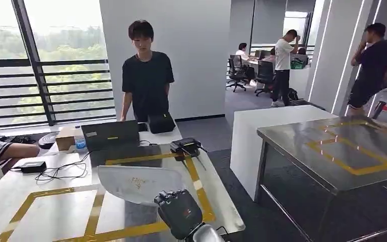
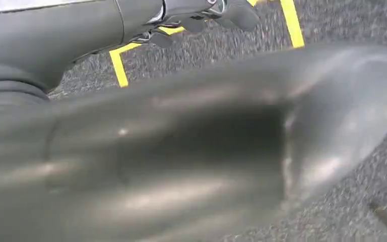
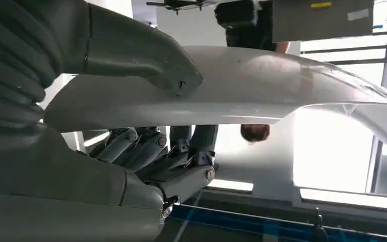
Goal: Take the parts from the cabinet and place them on the table.
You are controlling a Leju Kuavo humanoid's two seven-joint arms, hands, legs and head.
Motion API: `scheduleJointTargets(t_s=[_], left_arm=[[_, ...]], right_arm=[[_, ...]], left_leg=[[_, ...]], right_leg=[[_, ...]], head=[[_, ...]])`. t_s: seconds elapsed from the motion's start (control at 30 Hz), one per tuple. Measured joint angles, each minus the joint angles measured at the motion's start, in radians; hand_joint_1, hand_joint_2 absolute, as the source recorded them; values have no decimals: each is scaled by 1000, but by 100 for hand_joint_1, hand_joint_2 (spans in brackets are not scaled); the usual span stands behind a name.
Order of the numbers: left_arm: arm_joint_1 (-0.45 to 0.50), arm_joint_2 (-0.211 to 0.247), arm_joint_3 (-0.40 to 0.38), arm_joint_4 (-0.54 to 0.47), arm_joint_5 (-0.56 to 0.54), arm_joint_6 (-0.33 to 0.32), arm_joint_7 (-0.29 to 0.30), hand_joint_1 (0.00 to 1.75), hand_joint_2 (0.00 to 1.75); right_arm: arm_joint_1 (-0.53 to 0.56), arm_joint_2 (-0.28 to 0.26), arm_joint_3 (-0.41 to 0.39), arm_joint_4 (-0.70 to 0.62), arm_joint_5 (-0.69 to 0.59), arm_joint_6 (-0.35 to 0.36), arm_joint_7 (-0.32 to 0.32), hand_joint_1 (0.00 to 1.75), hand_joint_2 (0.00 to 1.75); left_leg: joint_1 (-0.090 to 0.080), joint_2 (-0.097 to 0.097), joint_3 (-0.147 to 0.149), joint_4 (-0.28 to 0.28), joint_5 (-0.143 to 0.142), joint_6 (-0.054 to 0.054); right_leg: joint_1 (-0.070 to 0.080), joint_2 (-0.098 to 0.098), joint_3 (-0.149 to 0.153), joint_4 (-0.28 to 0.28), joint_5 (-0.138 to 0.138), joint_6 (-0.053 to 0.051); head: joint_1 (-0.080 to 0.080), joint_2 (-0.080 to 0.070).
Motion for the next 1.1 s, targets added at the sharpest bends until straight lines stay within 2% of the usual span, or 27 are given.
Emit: scheduleJointTargets(t_s=[0.03, 0.1, 0.13, 0.17, 0.2, 0.33, 0.4, 0.43, 0.5, 0.57, 0.6, 0.63, 0.67, 0.7, 0.73, 0.77, 0.8, 0.83, 0.87, 0.9, 1.0, 1.03, 1.07, 1.1], left_arm=[[0, -1, 0, 0, 0, 0, 0, 0, 0], [3, 0, 0, 0, -2, 0, 1, 0, 0], [5, 1, 0, 0, -2, 0, 2, 0, 0], [6, 2, 0, 0, -2, 0, 2, 0, 0], [6, 2, 0, 0, -2, 0, 2, 0, 0], [6, 3, 0, 0, -2, 0, 2, 0, 0], [5, 3, 0, 0, -2, 0, 2, 0, 0], [4, 1, 0, 1, -8, 0, 3, 0, 0], [5, 0, 0, 1, -10, 0, 3, 0, 0], [5, -1, 0, 0, -11, 0, 3, 0, 0], [4, 0, 0, 0, -11, 0, 3, 0, 0], [4, -1, 0, 0, -11, 0, 3, 0, 0], [4, -1, 0, 0, -11, 0, 3, 0, 0], [5, 0, 0, 0, -11, 0, 3, 0, 0], [6, 0, 0, 0, -11, 0, 2, 0, 0], [6, 0, 0, 0, -11, 0, 2, 0, 0], [6, 0, 0, 0, -11, -1, 1, 0, 0], [6, -1, 0, 0, -11, -2, 0, 0, 0], [6, -1, 0, 0, -11, -3, -1, 0, 0], [4, -3, 0, 1, -11, -4, 0, 0, 0], [4, -5, 0, 0, -11, -4, -1, 0, 0], [2, -5, 0, 0, -11, -4, -2, 0, 0], [3, -3, 0, -1, -11, -4, -4, 0, 0], [2, -4, 0, -1, -11, -4, -5, 0, 0]], right_arm=[[-4, 0, 0, 0, 0, -2, 1, 169, 175], [0, 1, 0, 0, 0, -2, -1, 169, 175], [6, 1, 0, 0, 1, -2, -1, 169, 175], [10, 0, 0, 0, 1, -2, -1, 169, 175], [12, 0, 0, 0, 1, -2, 0, 169, 175], [12, 0, 0, 0, 1, -2, 1, 169, 175], [12, 0, 1, 0, 1, -2, 3, 169, 175], [1, 0, 1, 0, -2, 1, 11, 169, 175], [0, -1, 2, 0, -3, 2, 18, 169, 175], [-5, -2, 2, 0, -4, 2, 19, 169, 175], [-9, -2, 3, 0, -4, 1, 18, 169, 175], [-11, -2, 3, 0, -4, 1, 17, 169, 175], [-10, -3, 3, 0, -5, 0, 15, 169, 175], [-7, -4, 4, 0, -5, 1, 14, 169, 175], [-4, -6, 6, 0, -5, 1, 15, 169, 175], [-3, -7, 8, 0, -5, 2, 18, 169, 175], [-3, -8, 9, 0, -5, 2, 22, 169, 175], [-6, -8, 10, 0, -6, 2, 27, 169, 175], [-8, -9, 11, 0, -7, 2, 29, 169, 175], [-12, -10, 11, 0, -9, 2, 29, 169, 175], [-17, -13, 12, 0, -15, 2, 32, 169, 175], [-18, -14, 12, 0, -16, 1, 32, 169, 175], [-17, -14, 13, -2, -17, 0, 32, 169, 175], [-19, -14, 13, -2, -17, 0, 32, 169, 175]], left_leg=[[-1, 0, -30, 57, -29, -1], [0, 0, -118, 208, -85, -6], [0, 0, -153, 260, -92, -9], [0, 0, -169, 265, -70, -11], [1, 0, -160, 228, -34, -12], [1, 0, -151, 205, -17, -13], [2, 1, -127, 148, 20, -13], [1, 0, -49, -10, 60, 8], [-3, -2, -49, -8, 53, 20], [3, -2, -38, -12, 49, 34], [3, -2, -34, -12, 45, 40], [2, -2, -32, -12, 42, 43], [2, -2, -29, -12, 38, 45], [2, -2, -27, -12, 33, 45], [2, -2, -22, -12, 28, 44], [1, -3, -15, -12, 23, 44], [1, -4, -7, -12, 17, 42], [0, -5, 4, -12, 11, 40], [0, -5, 14, -14, 4, 37], [-4, -4, 18, -13, -3, 31], [2, -3, 27, -25, -12, 14], [-3, -1, 37, -32, -16, 5], [2, 0, 34, -19, -16, 4], [-1, 0, 18, 18, -30, 4]], right_leg=[[-1, -2, 6, 0, -5, -9], [1, -2, 14, 0, -14, -15], [1, -2, 18, 1, -19, -15], [0, 0, 23, 2, -24, -13], [-1, 1, 28, 5, -30, -11], [-2, 1, 31, 5, -33, -10], [-4, 1, 36, 9, -38, -7], [2, 3, 38, 32, -71, 15], [2, 3, 44, 26, -74, 22], [0, 1, 43, 48, -89, 35], [-3, -2, 17, 96, -111, 41], [-6, -3, -26, 170, -139, 46], [-8, -3, -81, 260, -168, 50], [-9, -3, -128, 325, -180, 51], [-9, -3, -153, 346, -169, 50], [-9, -3, -154, 318, -132, 47], [-8, -3, -133, 254, -81, 43], [-6, -3, -95, 159, -23, 34], [-3, -4, -54, 66, 23, 24], [5, -6, -37, 30, 8, 15], [12, -4, -34, 24, -7, 5], [9, -2, -17, 13, -8, -1], [0, -2, 2, -2, -2, -2], [-2, -3, 13, -5, -8, -10]], head=[[-4, -1], [-5, 0], [-5, 0], [-5, 0], [-6, 0], [-6, 0], [-6, 0], [-5, 0], [-5, 0], [-4, 0], [-2, 0], [-2, 0], [-2, 0], [0, 0], [0, 0], [1, 0], [1, 0], [1, 0], [1, 0], [0, 0], [0, 0], [1, 0], [-1, 0], [-2, -1]])
